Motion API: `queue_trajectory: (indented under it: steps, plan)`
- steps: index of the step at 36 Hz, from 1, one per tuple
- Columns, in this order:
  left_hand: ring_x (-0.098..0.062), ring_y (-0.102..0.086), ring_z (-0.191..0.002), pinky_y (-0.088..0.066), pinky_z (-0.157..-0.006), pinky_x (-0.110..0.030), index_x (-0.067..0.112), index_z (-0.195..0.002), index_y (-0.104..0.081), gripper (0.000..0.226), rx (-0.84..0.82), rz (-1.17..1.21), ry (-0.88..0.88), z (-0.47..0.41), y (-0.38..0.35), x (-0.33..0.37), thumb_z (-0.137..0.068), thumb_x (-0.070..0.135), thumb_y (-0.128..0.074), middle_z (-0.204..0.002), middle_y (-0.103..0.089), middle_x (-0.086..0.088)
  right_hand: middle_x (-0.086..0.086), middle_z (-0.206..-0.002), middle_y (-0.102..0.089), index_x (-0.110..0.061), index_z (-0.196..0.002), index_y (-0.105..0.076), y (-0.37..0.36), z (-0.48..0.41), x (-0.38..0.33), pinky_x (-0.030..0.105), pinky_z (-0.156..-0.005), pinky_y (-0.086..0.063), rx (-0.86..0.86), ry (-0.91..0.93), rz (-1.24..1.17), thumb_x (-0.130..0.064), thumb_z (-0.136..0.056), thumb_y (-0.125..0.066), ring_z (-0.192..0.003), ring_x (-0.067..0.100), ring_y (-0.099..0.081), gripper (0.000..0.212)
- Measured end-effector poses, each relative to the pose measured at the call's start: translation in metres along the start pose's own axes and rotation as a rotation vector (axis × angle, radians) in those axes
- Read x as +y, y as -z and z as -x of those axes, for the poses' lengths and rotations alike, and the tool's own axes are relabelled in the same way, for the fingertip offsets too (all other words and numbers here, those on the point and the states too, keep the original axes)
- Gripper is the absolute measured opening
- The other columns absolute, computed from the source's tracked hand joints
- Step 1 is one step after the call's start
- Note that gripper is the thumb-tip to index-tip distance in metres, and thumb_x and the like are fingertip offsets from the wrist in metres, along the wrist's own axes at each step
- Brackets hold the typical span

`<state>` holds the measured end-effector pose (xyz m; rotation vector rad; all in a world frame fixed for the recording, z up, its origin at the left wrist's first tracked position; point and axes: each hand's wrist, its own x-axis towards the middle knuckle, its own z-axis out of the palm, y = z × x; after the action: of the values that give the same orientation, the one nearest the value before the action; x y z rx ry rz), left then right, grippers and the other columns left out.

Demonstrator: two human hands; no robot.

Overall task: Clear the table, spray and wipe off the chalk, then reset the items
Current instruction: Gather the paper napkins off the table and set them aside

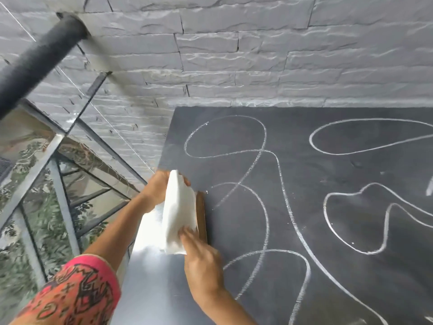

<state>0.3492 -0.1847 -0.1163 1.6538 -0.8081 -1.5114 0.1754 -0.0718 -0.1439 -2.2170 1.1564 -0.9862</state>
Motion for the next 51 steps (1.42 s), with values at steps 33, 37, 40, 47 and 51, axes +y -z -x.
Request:
queue_trajectory:
  steps: [33,37,40,47,51]
  plan:
    - [-0.016,-0.069,-0.084,-0.054,-0.076,-0.032,0.023,-0.094,-0.067,0.046,0.490,0.190,0.011,0.097,-0.071,-0.067,-0.101,0.046,-0.028,-0.089,-0.074,0.001,0.000,-0.133,-0.055,-0.010,-0.131,-0.053,0.026,-0.015,0.029,0.015,-0.103,-0.033,-0.235,-0.538,-0.459,-0.017,-0.092,-0.056,-0.122,0.011,-0.050,0.039]
    - [-0.006,-0.072,-0.082,-0.053,-0.061,-0.017,0.032,-0.095,-0.069,0.050,0.454,0.206,-0.017,0.102,-0.082,-0.067,-0.100,0.051,-0.023,-0.090,-0.076,0.008,0.008,-0.138,-0.052,-0.005,-0.133,-0.050,0.023,-0.021,0.028,0.029,-0.109,-0.034,-0.270,-0.540,-0.509,-0.005,-0.095,-0.046,-0.127,0.015,-0.048,0.039]
    - [-0.009,-0.071,-0.087,-0.052,-0.072,-0.025,0.033,-0.090,-0.071,0.054,0.490,0.227,-0.011,0.112,-0.087,-0.066,-0.099,0.054,-0.023,-0.092,-0.076,0.005,0.008,-0.138,-0.051,-0.005,-0.133,-0.050,0.030,-0.020,0.027,0.031,-0.110,-0.034,-0.283,-0.519,-0.549,-0.004,-0.096,-0.044,-0.128,0.015,-0.047,0.038]
    - [-0.012,-0.070,-0.098,-0.051,-0.086,-0.034,0.035,-0.100,-0.071,0.060,0.536,0.321,-0.122,0.168,-0.122,-0.074,-0.096,0.060,-0.016,-0.102,-0.075,0.004,-0.001,-0.139,-0.050,-0.011,-0.134,-0.050,0.065,0.016,0.015,0.016,-0.106,-0.032,-0.350,-0.392,-0.598,-0.009,-0.097,-0.044,-0.127,0.004,-0.044,0.038]
    - [-0.012,-0.069,-0.100,-0.053,-0.082,-0.029,0.032,-0.111,-0.067,0.063,0.565,0.383,-0.177,0.214,-0.158,-0.083,-0.093,0.062,-0.014,-0.107,-0.074,0.004,-0.002,-0.137,-0.052,-0.012,-0.134,-0.051,0.091,0.053,0.009,0.017,-0.105,-0.036,-0.389,-0.280,-0.586,-0.017,-0.096,-0.051,-0.126,0.004,-0.047,0.038]
